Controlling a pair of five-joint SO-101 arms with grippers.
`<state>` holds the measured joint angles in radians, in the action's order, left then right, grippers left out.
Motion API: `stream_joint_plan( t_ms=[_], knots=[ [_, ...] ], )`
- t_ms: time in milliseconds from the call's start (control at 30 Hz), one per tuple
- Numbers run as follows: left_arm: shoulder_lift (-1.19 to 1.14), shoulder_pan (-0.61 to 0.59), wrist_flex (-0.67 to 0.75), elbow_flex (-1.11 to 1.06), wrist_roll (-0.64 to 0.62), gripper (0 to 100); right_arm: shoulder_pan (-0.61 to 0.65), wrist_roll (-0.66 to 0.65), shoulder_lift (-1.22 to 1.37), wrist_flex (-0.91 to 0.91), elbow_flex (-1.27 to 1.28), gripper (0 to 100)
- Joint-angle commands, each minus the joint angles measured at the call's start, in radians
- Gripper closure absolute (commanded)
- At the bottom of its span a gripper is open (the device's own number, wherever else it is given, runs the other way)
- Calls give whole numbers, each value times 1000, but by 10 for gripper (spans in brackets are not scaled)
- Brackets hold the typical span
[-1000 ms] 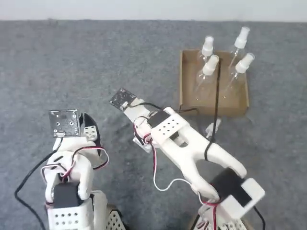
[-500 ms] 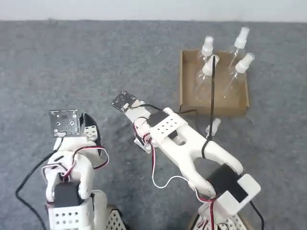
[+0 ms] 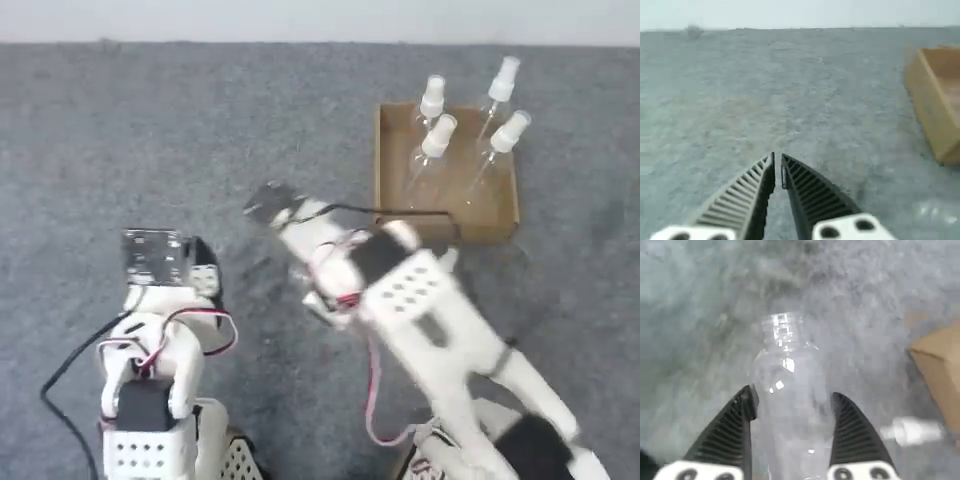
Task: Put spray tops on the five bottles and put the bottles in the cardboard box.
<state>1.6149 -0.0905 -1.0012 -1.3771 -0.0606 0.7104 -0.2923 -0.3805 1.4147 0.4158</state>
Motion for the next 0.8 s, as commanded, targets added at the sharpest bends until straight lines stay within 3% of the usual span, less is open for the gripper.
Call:
stream_joint_plan(
  t_ms=[0, 200, 333, 567, 767],
  knots=[
    [0, 141, -31, 82, 80, 987, -183, -83, -191, 226, -129, 993],
    [-3, 394, -94, 119, 153, 986, -513, -230, -320, 366, -153, 993],
    [-117, 505, -94, 183, 160, 984, -796, -325, -344, 351, -124, 993],
    [-565, 736, -55, 430, 155, 976, -1267, -470, -343, -12, 135, 992],
    [-1046, 893, 109, 591, 74, 848, -1488, -517, -320, -328, 321, 992]
  ],
)
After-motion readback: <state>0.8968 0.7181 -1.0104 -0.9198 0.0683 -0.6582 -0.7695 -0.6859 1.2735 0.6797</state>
